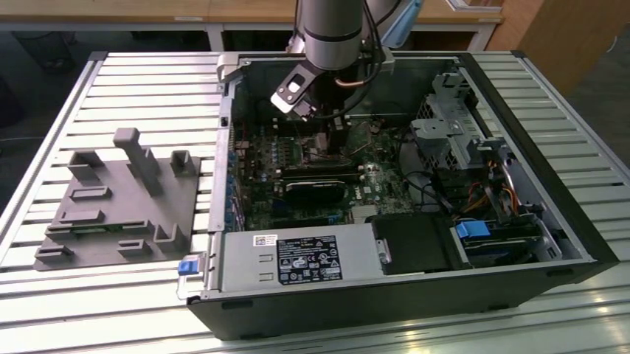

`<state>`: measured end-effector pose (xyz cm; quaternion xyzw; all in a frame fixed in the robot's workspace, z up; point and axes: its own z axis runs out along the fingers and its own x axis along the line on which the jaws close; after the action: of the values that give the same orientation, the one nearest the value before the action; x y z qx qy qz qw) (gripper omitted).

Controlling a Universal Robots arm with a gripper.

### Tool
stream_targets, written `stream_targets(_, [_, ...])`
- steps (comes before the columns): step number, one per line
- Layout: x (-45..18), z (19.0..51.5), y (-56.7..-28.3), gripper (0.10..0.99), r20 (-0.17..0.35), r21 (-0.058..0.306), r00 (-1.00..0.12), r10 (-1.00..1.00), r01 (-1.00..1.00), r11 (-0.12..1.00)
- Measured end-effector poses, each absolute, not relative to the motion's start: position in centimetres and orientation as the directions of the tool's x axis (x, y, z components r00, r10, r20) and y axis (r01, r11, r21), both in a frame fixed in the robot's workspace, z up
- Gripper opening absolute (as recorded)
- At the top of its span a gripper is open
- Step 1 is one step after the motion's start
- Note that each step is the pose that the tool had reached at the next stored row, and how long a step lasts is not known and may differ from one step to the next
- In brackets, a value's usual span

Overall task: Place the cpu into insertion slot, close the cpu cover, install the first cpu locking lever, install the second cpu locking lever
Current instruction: 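Place the cpu into insertion slot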

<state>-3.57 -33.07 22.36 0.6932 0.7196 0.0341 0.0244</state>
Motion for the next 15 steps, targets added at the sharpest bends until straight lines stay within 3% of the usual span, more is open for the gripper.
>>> stream_targets(15, [-4.0, 21.0, -32.4, 0.541, 0.012, 0.083, -0.038, 0.999, 0.996, 0.037])
